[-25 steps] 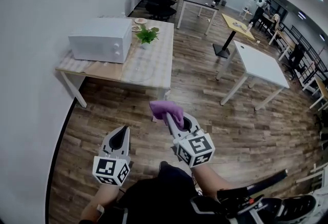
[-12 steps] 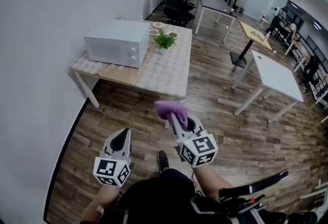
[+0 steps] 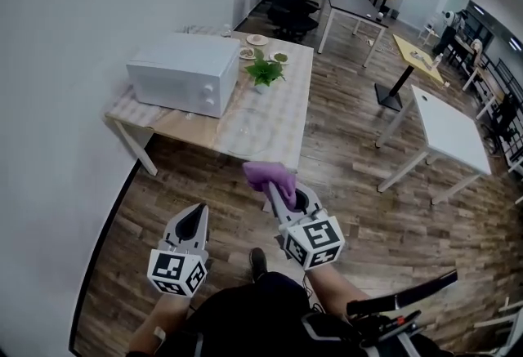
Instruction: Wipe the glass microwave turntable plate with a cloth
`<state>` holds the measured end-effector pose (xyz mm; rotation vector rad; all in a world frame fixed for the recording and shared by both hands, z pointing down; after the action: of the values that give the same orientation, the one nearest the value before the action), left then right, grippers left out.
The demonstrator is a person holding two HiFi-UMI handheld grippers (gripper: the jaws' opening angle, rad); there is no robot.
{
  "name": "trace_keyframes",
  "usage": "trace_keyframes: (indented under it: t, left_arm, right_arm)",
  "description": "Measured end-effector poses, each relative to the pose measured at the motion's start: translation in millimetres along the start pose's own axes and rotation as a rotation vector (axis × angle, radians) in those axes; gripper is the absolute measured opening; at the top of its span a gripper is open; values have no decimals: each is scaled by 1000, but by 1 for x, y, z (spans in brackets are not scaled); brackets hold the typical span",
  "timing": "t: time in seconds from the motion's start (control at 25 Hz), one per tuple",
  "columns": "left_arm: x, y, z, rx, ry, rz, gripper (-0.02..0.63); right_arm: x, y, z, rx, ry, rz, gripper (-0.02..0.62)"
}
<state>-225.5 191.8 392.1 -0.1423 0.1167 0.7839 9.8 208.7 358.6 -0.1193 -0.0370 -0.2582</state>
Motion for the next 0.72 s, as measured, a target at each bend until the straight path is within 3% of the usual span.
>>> trace_keyframes:
  t: [0.72]
  left_arm:
    - [-17, -126, -14, -68, -15, -131, 8]
  right_arm:
    - [106, -80, -4, -4, -45, -89, 54]
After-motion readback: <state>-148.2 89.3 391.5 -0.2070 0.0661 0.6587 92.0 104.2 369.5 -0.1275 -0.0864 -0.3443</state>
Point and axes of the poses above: the fingertips, and each gripper's own axes: y backward along the fingers, x to its right, z out of its underside, the point moved 8 cm from there along y, backward along the fingers, and after that the axes turned 1 degree about z, right-handed, at the moved point
